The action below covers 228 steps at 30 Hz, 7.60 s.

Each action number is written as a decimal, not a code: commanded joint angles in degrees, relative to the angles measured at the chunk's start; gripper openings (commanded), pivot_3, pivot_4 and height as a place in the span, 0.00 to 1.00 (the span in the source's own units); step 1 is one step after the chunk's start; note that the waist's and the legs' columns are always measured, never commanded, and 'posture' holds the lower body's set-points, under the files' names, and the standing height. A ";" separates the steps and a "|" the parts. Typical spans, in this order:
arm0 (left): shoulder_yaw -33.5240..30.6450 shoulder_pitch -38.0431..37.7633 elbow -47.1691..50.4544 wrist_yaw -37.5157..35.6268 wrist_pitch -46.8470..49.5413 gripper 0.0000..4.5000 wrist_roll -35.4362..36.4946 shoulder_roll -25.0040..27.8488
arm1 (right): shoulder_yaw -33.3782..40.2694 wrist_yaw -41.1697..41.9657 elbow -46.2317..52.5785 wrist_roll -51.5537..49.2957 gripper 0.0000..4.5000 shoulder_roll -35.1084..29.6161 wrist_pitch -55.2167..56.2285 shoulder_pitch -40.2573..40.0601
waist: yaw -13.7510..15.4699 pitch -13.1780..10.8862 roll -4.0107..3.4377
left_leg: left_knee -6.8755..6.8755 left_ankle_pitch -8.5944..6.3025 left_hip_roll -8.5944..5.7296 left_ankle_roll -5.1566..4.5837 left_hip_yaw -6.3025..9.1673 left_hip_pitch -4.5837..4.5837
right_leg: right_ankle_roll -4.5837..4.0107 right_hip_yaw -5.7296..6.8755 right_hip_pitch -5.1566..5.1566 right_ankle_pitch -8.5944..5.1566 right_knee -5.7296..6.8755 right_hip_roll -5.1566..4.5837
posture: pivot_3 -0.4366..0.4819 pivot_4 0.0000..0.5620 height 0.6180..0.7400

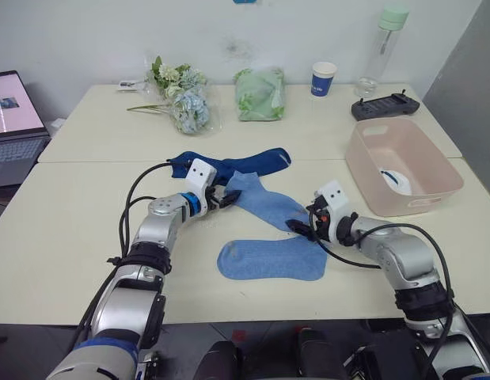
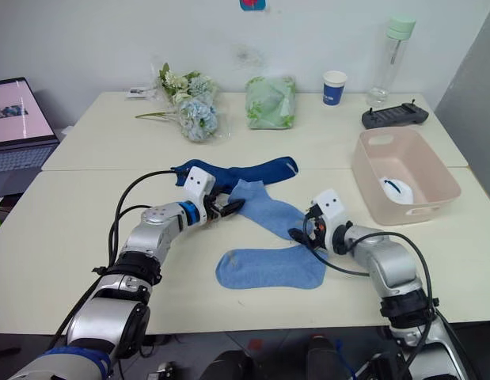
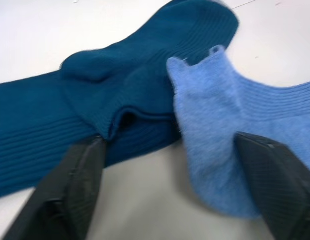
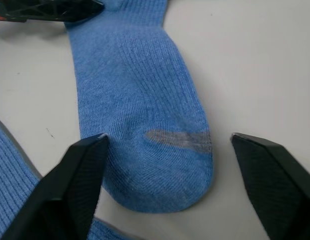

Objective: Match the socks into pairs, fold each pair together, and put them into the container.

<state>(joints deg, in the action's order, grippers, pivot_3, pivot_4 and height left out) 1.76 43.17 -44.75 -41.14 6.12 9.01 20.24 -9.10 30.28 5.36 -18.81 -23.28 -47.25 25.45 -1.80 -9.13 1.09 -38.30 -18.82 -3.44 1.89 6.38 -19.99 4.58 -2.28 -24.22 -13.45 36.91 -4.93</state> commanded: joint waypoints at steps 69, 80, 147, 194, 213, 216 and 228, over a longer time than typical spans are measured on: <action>-14.72 -31.45 66.52 4.37 44.89 0.54 44.16 20.10 | 1.63 25.49 7.33 -2.79 0.60 -8.59 11.11 3.28 | 1.25 -0.03 -0.04 | 0.16 0.00 0.08 0.01 0.06 0.04 | -0.07 0.05 0.10 -0.03 -0.10 -0.01 | 0.48 0.27 1.00; 5.55 -2.68 23.74 -7.94 21.21 0.54 16.54 7.72 | -8.34 29.38 15.34 -4.52 0.60 -12.30 5.31 -4.20 | 0.04 -0.07 0.05 | 0.12 0.01 0.01 0.02 -0.05 0.04 | -0.06 0.02 0.06 -0.01 -0.13 0.01 | 0.48 0.27 1.00; -7.51 -8.80 30.27 -0.06 19.81 0.00 9.94 -1.71 | -9.23 28.39 8.24 8.93 0.02 -14.89 23.64 -0.99 | 0.04 -0.09 0.08 | -0.59 0.01 0.00 0.04 0.73 -0.81 | 0.03 0.61 -0.20 0.04 0.00 -0.09 | 0.48 0.27 1.00; -7.04 -26.10 49.28 -0.37 39.39 0.54 25.87 12.39 | 6.22 5.40 16.77 -8.95 0.64 -7.92 -10.36 -6.73 | 0.08 -0.03 -0.03 | -0.50 -0.01 0.00 0.02 0.65 -0.62 | 0.00 0.41 -0.07 0.03 -0.01 -0.03 | 0.48 0.27 1.00; -9.04 -25.17 52.79 1.53 38.92 0.00 26.95 8.96 | 6.52 7.70 7.59 -7.57 0.00 -8.74 -7.07 0.99 | 0.13 -0.03 -0.03 | -0.51 -0.01 0.03 0.02 0.66 -0.67 | 0.01 0.40 -0.11 0.03 0.01 -0.06 | 0.48 0.27 1.00; -6.70 -23.98 50.70 3.92 36.11 0.00 23.94 5.65 | 3.85 7.93 -0.42 -2.46 0.00 -9.68 -0.87 4.38 | 0.14 -0.03 -0.03 | -0.52 -0.01 0.02 0.02 0.66 -0.68 | 0.01 0.41 -0.12 0.03 0.00 -0.07 | 0.48 0.27 1.00; -2.86 -19.43 37.26 6.49 25.26 0.00 14.36 -1.08 | 0.94 10.09 -16.46 6.15 0.00 -7.12 13.33 9.40 | 0.01 -0.03 -0.02 | -0.53 0.00 -0.03 0.04 0.56 -0.69 | 0.01 0.38 -0.17 0.04 0.01 -0.08 | 0.48 0.27 1.00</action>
<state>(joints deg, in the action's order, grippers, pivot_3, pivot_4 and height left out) -2.12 23.68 -7.62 -32.81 32.86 24.48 18.31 -8.66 39.42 -12.39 -12.95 -30.21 -35.66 33.72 -1.79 -9.16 1.06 -38.83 -18.81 -3.48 1.93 6.94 -20.69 4.60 -1.90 -24.40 -13.40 36.92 -5.01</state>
